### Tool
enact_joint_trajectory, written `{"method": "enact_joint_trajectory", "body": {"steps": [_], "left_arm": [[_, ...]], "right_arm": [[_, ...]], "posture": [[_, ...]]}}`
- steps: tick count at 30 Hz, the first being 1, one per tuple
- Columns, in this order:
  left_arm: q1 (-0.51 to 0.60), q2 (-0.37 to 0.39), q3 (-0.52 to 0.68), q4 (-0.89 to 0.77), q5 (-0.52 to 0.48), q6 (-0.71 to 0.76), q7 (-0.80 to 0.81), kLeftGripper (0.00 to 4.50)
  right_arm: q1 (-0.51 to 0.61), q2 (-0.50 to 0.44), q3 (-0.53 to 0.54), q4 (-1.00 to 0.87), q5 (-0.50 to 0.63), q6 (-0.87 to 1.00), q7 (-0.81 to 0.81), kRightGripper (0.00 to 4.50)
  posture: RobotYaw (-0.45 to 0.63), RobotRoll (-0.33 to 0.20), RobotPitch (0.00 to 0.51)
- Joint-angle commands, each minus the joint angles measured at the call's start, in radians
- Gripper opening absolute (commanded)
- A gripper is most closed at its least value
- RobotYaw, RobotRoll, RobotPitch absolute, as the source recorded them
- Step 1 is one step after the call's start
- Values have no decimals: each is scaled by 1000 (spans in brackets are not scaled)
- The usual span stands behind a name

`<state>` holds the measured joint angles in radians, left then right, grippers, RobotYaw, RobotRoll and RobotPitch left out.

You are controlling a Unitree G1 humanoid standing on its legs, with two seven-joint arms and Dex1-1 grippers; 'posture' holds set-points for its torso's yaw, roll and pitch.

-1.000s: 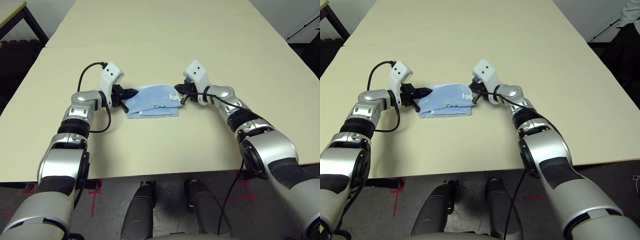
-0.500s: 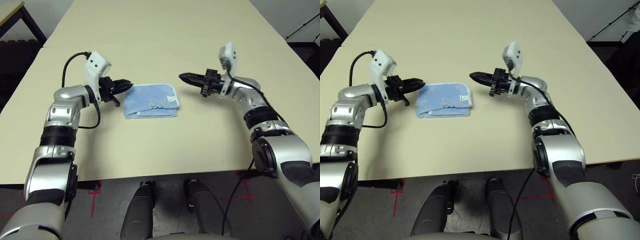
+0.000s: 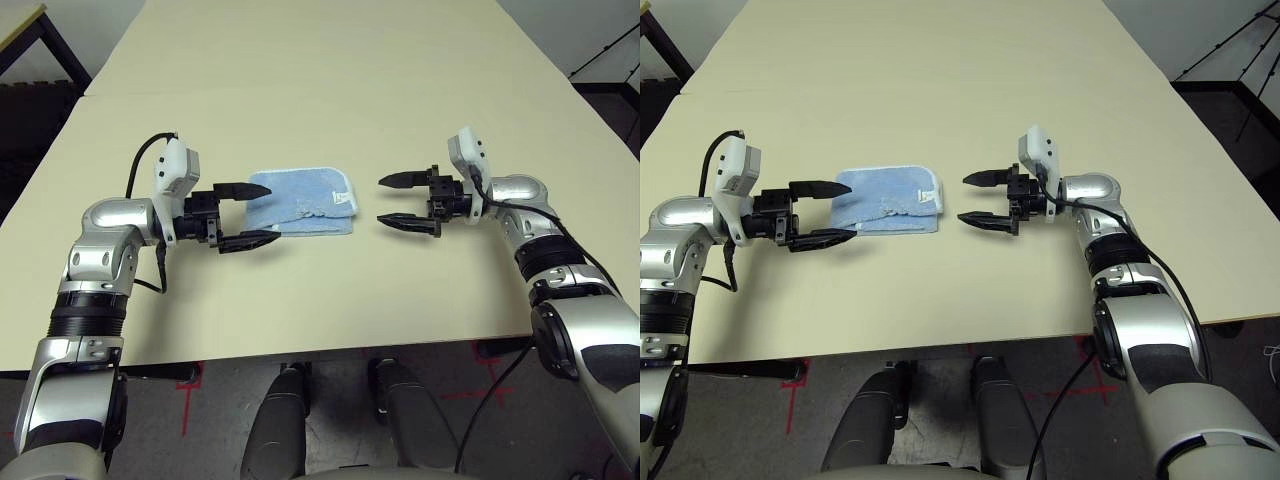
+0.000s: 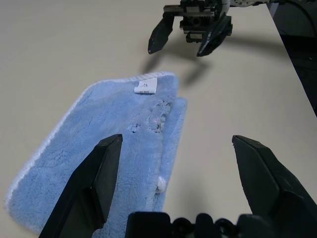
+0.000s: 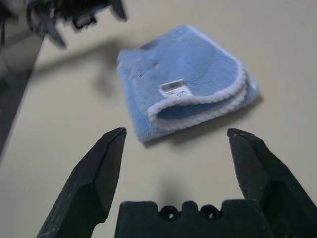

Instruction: Fold the towel and set it aside.

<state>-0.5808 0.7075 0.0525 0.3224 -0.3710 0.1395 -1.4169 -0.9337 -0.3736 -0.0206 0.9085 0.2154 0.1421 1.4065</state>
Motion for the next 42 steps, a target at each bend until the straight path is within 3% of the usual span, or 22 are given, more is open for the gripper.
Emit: {"method": "enact_joint_trajectory", "body": {"steps": [1, 4, 9, 14, 25, 32, 42], "left_arm": [[18, 0, -12, -13, 4, -25, -7, 4500], [26, 3, -4, -42, -6, -15, 5, 4500], [49, 8, 5, -100, -23, 14, 30, 4500], [79, 15, 14, -166, -44, 59, 62, 4500], [126, 17, 18, -233, -71, 93, 103, 4500], [130, 24, 18, -260, -81, 122, 119, 4500], [150, 38, 22, -295, -84, 146, 142, 4500]], "right_arm": [[-36, 19, -54, -73, 98, 383, -108, 4455], [-74, 44, -98, -120, 189, 734, -197, 4455], [-129, 111, -208, -80, 246, 942, -448, 4455], [-128, 119, -250, -78, 253, 956, -567, 4455], [-45, 72, -276, -211, 321, 1103, -644, 4455], [-24, 133, -278, -224, 342, 1093, -703, 4455], [-123, 211, -248, -69, 313, 991, -733, 4455]], "posture": [[64, 0, 196], [78, 0, 198], [100, 0, 207], [114, 0, 213], [98, 0, 215], [99, 0, 216], [140, 0, 228]]}}
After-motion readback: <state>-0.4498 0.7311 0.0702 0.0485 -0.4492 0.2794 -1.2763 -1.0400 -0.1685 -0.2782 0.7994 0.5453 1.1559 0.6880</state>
